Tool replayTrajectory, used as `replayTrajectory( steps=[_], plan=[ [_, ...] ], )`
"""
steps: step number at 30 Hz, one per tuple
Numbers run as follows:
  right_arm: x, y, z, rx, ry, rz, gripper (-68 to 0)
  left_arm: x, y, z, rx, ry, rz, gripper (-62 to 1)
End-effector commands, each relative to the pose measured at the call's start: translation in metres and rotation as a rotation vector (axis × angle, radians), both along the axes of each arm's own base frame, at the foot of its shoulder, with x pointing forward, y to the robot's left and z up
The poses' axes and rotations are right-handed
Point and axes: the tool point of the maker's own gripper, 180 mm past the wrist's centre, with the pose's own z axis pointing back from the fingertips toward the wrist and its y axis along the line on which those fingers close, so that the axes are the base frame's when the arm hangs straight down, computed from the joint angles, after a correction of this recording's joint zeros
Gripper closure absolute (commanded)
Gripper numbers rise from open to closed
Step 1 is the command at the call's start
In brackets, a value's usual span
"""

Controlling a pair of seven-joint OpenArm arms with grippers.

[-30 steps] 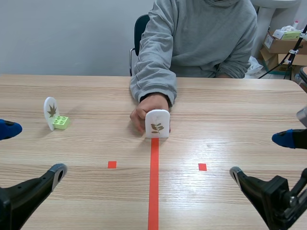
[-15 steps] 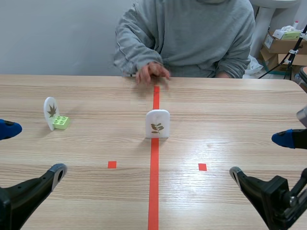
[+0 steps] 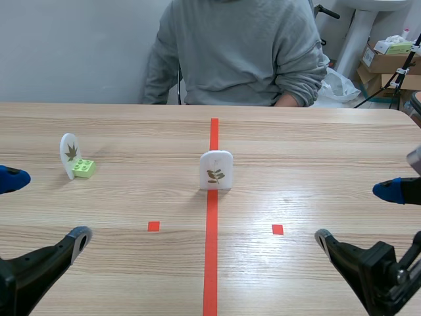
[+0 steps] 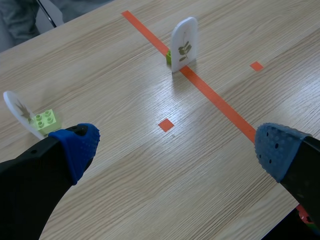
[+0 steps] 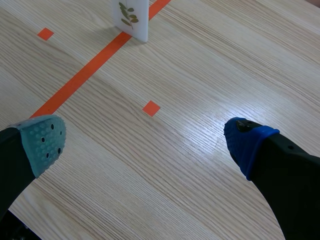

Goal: Do the leaf sorting experiment

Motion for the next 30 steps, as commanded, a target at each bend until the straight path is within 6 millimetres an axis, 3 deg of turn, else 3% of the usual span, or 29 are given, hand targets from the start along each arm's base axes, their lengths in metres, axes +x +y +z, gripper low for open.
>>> replayTrajectory(
  steps=[1, 30],
  plan=[
    [0.0036, -0.0008, 0.0052, 0.010, -0.021, -0.005, -67.9, 0.0010, -0.0044, 0.0054, -0.026, -0.016, -0.001, -62.3],
    [0.0031, -0.0047, 0.0006, -0.055, -0.026, 0.006, -67.9, 0.0010, -0.0044, 0.0054, -0.027, -0.016, -0.001, -62.3]
  ],
)
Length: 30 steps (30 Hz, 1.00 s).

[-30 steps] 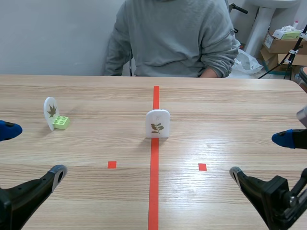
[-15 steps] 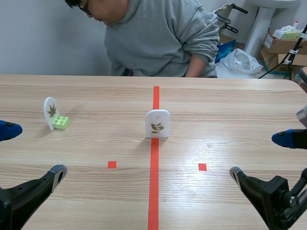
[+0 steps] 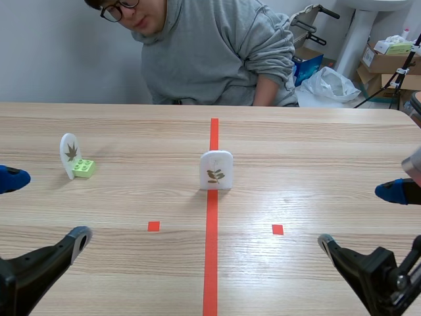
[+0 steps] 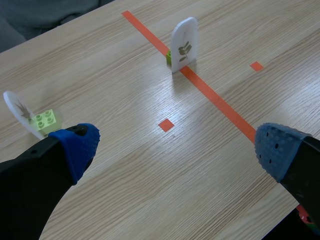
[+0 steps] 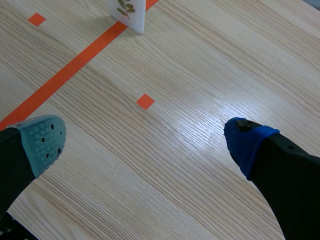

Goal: Do the leaf sorting experiment

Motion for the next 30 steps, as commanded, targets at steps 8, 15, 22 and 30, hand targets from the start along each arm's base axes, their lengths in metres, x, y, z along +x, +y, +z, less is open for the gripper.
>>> replayTrajectory(
  steps=[8, 15, 22, 30],
  plan=[
    [0.004, -0.004, 0.003, -0.032, -0.030, -0.005, -67.9, 0.001, -0.004, 0.005, -0.036, -0.017, 0.013, -62.3],
    [0.012, -0.019, -0.008, -0.124, 0.024, -0.040, -67.9, 0.000, -0.001, 0.000, -0.036, 0.013, 0.046, -62.3],
    [0.061, -0.043, -0.016, -0.197, -0.013, -0.050, -67.9, -0.004, 0.002, -0.011, 0.002, 0.062, 0.048, -62.3],
    [0.123, -0.012, -0.049, -0.149, 0.039, 0.090, -67.9, -0.004, 0.003, -0.013, 0.021, 0.063, 0.052, -62.3]
  ],
)
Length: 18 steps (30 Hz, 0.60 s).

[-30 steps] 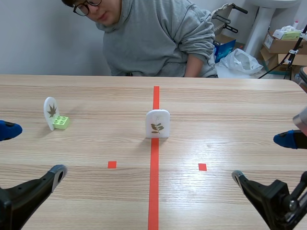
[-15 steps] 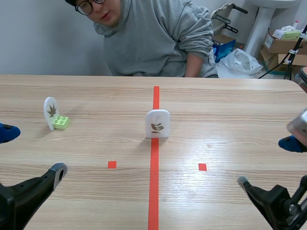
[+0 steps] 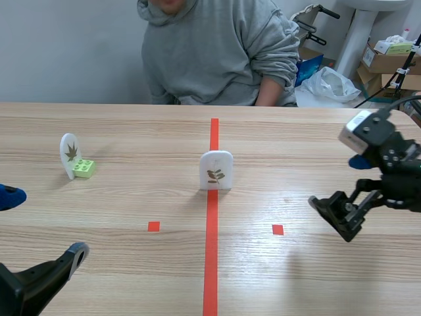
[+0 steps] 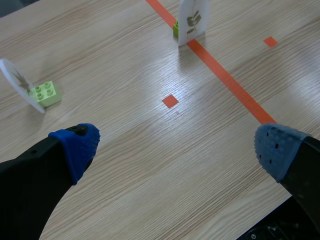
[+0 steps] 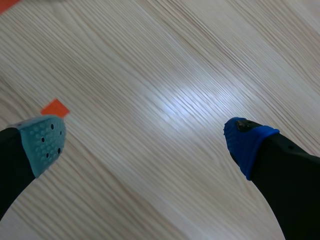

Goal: Do the leaf sorting experiment

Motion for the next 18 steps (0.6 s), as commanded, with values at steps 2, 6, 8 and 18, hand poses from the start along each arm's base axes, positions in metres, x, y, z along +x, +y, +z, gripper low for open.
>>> replayTrajectory(
  steps=[2, 6, 8, 18],
  plan=[
    [0.022, 0.019, 0.013, 0.025, -0.047, 0.050, -67.9, 0.001, -0.005, 0.005, -0.037, -0.017, 0.014, -62.3],
    [0.042, 0.051, 0.007, 0.025, -0.047, 0.123, -67.9, 0.001, -0.004, 0.005, -0.055, -0.017, 0.041, -62.3],
    [0.049, 0.071, 0.003, 0.032, -0.043, 0.157, -67.9, 0.001, -0.004, 0.005, -0.063, -0.017, 0.053, -62.3],
    [0.065, 0.158, -0.017, 0.076, -0.003, 0.263, -67.9, 0.001, -0.004, 0.005, -0.070, -0.016, 0.065, -62.3]
  ],
)
